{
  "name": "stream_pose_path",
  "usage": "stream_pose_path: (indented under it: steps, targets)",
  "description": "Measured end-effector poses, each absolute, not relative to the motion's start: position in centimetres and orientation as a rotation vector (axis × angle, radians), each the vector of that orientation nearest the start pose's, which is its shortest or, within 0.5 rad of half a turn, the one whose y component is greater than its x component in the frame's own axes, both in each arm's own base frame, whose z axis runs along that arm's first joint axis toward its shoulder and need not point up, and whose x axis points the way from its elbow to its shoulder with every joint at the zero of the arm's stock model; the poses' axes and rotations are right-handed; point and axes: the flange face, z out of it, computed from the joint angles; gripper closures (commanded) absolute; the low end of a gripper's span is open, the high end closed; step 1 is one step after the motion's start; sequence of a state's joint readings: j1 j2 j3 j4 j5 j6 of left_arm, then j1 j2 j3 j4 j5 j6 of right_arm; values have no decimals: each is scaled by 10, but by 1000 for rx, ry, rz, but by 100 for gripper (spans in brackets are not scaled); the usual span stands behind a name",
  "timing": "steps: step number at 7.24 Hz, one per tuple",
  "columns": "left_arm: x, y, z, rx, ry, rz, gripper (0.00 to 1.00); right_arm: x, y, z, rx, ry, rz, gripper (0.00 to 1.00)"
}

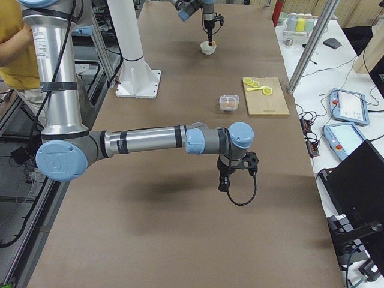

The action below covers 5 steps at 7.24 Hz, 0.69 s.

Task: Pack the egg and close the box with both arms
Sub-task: 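Lift the egg with the left gripper and carry it to the egg box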

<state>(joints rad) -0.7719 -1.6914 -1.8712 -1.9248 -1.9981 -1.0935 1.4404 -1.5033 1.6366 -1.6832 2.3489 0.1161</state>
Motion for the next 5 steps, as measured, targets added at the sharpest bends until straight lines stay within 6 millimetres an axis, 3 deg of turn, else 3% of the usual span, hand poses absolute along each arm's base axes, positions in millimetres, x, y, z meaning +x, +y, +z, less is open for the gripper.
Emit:
stream_pose_path:
  steps: [2, 5]
  targets:
    - [316, -455, 378, 115, 860, -126, 74, -5, -522, 602, -76, -776, -21, 0]
    - [347, -487, 302, 134, 889, -121, 78, -5, -523, 600, -72, -780, -22, 0]
